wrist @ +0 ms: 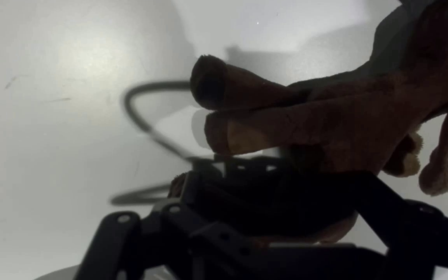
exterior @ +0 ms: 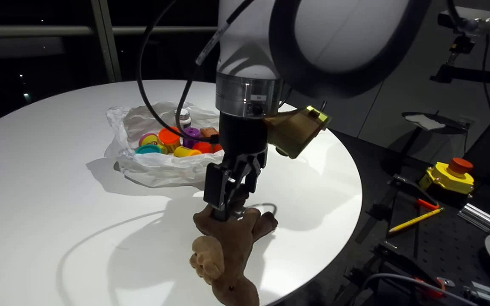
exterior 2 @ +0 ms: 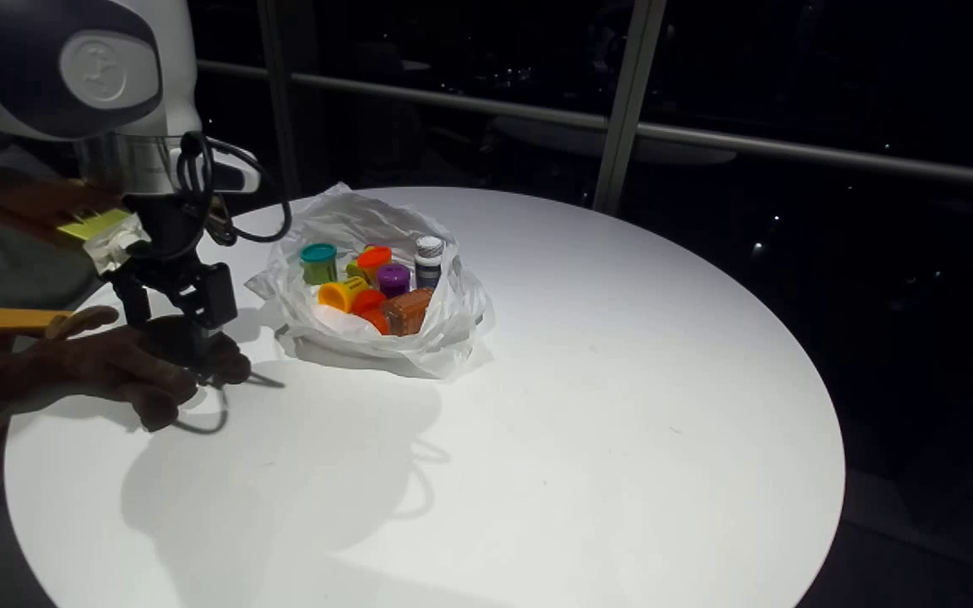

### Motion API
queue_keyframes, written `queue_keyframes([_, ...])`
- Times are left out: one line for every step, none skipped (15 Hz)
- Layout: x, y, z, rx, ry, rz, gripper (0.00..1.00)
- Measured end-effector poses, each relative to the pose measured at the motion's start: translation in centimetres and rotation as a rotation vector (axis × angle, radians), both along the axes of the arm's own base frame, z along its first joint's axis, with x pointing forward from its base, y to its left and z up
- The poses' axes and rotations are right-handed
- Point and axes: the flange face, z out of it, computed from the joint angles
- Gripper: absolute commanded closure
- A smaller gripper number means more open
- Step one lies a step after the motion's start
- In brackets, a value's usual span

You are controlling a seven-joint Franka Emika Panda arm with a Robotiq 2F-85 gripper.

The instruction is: Put the objects on the table in the plastic

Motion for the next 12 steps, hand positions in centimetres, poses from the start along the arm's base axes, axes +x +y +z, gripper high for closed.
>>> queue_keyframes([-0.2,0.0,-0.2,0.005,-0.011,0.006,0.0])
queue_keyframes([-0.5,-0.1,-0.3,0.007,-0.017,0.012,0.0])
queue_keyframes([-0.6,-0.1,-0.5,0.009,-0.021,0.016,0.0])
queue_keyframes([-0.7,-0.2,-0.5,0.011,-0.029,0.019,0.0])
queue_keyframes([-0.8,-0.2,-0.6,0.01,-0.039,0.027,0.0])
queue_keyframes([-0.8,-0.2,-0.6,-0.001,-0.047,0.046,0.0])
queue_keyframes([-0.8,-0.2,-0.7,-0.024,-0.059,0.08,0.0])
queue_keyframes([-0.9,-0.2,-0.8,-0.055,-0.073,0.12,0.0])
queue_keyframes([-1.0,-0.1,-0.9,-0.089,-0.088,0.165,0.0])
queue_keyframes([-1.2,0.1,-1.0,-0.127,-0.103,0.212,0.0])
queue_keyframes([-1.5,0.3,-1.1,-0.161,-0.116,0.257,0.0])
queue_keyframes([-1.8,0.5,-1.2,-0.192,-0.124,0.299,0.0])
